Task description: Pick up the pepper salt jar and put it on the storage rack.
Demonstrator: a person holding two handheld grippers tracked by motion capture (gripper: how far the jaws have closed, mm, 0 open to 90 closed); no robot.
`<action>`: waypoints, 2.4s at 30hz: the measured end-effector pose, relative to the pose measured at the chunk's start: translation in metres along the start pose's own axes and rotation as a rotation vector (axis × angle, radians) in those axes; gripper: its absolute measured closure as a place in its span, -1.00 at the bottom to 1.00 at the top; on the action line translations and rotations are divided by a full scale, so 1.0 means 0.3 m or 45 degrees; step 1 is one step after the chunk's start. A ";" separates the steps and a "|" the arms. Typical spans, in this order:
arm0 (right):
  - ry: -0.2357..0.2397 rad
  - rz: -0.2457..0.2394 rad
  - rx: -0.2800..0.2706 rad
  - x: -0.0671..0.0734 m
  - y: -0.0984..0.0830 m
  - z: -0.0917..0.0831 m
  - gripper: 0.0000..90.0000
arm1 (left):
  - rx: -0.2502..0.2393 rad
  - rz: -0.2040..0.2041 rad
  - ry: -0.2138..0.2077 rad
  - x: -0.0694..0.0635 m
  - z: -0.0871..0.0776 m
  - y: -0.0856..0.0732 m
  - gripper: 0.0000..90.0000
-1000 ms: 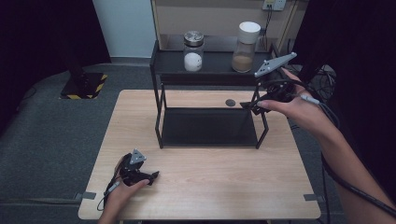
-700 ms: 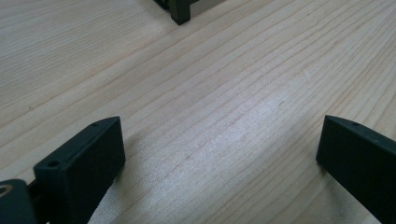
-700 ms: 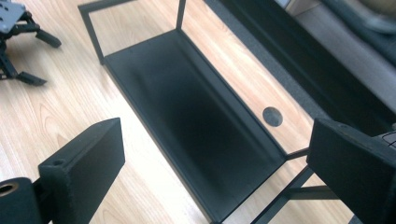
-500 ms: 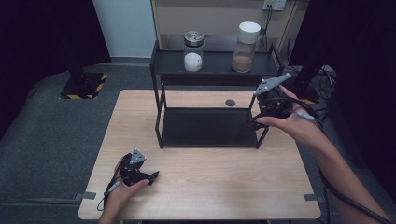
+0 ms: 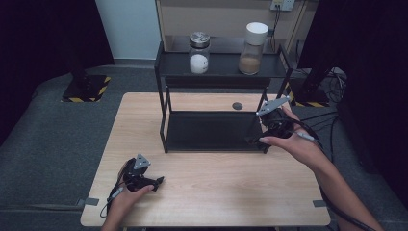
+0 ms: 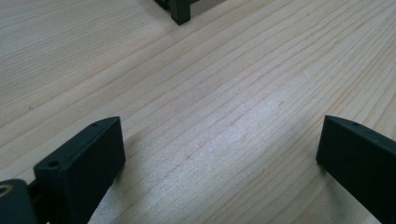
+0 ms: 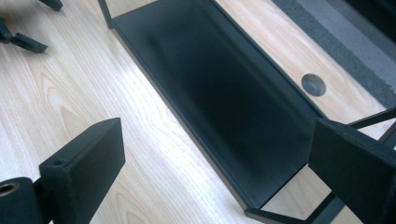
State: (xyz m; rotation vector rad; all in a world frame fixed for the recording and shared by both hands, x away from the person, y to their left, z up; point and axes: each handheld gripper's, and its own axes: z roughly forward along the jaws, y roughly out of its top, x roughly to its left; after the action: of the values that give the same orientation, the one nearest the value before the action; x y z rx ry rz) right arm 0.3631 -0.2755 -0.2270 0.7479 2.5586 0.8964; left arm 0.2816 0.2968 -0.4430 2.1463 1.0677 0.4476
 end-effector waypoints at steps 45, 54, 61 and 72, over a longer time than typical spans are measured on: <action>0.072 0.279 -0.130 0.121 -0.585 0.311 -0.91 | -0.001 0.000 0.003 -0.004 -0.001 -0.002 -0.99; 0.070 0.281 -0.089 0.152 -0.624 0.357 -0.91 | -0.001 -0.001 0.003 -0.004 -0.001 -0.002 -0.99; 0.022 0.226 -0.096 0.198 -0.639 0.373 -0.96 | -0.001 -0.001 0.003 -0.004 -0.001 -0.002 -0.99; 0.024 0.224 -0.095 0.197 -0.638 0.374 -0.98 | -0.001 -0.001 0.003 -0.004 -0.001 -0.002 -0.99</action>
State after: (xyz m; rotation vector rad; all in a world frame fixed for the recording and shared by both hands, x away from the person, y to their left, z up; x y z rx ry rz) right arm 0.2963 -0.3151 -0.4431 0.9582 2.4897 1.0514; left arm 0.2804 0.2963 -0.4431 2.1454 1.0692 0.4498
